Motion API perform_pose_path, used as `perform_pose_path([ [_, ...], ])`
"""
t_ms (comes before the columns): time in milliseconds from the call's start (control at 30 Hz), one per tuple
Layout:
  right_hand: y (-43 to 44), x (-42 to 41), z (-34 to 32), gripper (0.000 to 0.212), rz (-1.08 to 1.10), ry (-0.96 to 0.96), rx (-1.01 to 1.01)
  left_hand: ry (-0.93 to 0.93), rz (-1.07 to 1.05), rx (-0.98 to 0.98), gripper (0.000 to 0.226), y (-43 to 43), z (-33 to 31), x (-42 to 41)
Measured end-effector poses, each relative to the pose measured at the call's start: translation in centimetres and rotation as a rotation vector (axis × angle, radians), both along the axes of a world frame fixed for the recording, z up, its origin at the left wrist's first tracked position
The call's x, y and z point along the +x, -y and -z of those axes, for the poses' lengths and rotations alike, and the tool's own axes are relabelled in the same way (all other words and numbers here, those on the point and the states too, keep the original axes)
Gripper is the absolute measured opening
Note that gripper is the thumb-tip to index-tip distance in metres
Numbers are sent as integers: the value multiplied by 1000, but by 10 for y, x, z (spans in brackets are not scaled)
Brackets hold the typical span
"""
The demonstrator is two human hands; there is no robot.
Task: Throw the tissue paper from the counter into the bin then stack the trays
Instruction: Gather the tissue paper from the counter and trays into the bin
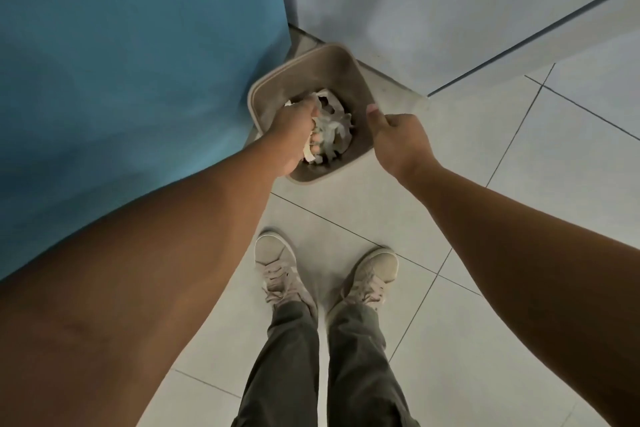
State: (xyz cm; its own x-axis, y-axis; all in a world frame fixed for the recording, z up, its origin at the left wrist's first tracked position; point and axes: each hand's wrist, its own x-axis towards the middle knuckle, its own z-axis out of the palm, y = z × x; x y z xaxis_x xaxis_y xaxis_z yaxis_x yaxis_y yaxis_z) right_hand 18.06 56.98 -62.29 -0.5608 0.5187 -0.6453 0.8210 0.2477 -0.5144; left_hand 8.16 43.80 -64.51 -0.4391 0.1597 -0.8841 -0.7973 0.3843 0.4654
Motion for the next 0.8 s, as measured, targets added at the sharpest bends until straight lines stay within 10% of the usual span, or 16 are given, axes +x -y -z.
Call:
perform_pose_path([
  [233,3,-15,15,24,188,-15,-349,20,-175,92,55,3,7,-18],
  [567,30,-82,16,8,52,-161,-342,-84,-93,29,8,53,-16,-11],
  [800,24,-56,14,53,-322,37,-22,-274,36,-4,9,55,-40,-13],
])
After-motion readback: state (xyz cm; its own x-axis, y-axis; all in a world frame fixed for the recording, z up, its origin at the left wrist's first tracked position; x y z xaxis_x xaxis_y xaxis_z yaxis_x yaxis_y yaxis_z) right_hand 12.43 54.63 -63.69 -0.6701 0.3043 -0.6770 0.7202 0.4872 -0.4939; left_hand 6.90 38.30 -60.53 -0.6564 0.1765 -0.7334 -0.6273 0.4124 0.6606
